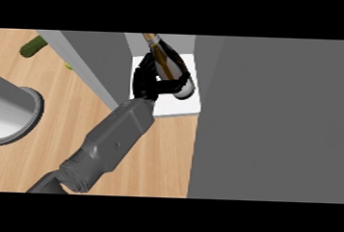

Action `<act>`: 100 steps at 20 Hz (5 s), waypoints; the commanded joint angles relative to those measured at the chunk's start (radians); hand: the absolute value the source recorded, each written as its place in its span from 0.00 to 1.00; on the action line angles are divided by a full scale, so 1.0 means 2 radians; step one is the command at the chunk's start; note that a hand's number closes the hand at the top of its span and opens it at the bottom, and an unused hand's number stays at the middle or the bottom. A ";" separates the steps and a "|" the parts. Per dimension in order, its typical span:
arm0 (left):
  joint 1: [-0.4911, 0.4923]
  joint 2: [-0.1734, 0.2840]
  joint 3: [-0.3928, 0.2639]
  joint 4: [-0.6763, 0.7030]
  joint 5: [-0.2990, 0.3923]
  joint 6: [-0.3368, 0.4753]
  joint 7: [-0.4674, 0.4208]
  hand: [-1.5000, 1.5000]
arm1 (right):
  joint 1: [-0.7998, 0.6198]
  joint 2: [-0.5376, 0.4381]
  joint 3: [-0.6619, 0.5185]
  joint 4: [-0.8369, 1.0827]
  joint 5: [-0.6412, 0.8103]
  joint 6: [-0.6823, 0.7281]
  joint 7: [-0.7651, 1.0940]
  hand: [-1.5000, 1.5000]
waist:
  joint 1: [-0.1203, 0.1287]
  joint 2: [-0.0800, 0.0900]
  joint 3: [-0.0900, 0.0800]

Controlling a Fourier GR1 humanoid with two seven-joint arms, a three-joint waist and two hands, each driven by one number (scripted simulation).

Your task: Pick up the wine, place it into the cabinet and close the cabinet

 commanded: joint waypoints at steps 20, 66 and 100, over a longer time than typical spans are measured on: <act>0.009 0.000 -0.062 -0.041 0.131 0.047 -0.069 0.00 | 0.004 0.003 0.005 0.006 -0.005 0.004 -0.006 0.00 | -0.020 0.005 0.000; 0.028 0.000 -0.213 -0.138 0.128 0.094 -0.144 0.00 | 0.031 0.014 0.031 -0.007 0.035 -0.017 0.004 0.00 | 0.039 -0.010 0.001; 0.352 0.320 -0.212 -0.718 -0.103 0.077 -0.039 1.00 | 0.046 -0.075 -0.022 -0.068 -0.084 0.075 0.041 1.00 | 0.059 -0.016 0.001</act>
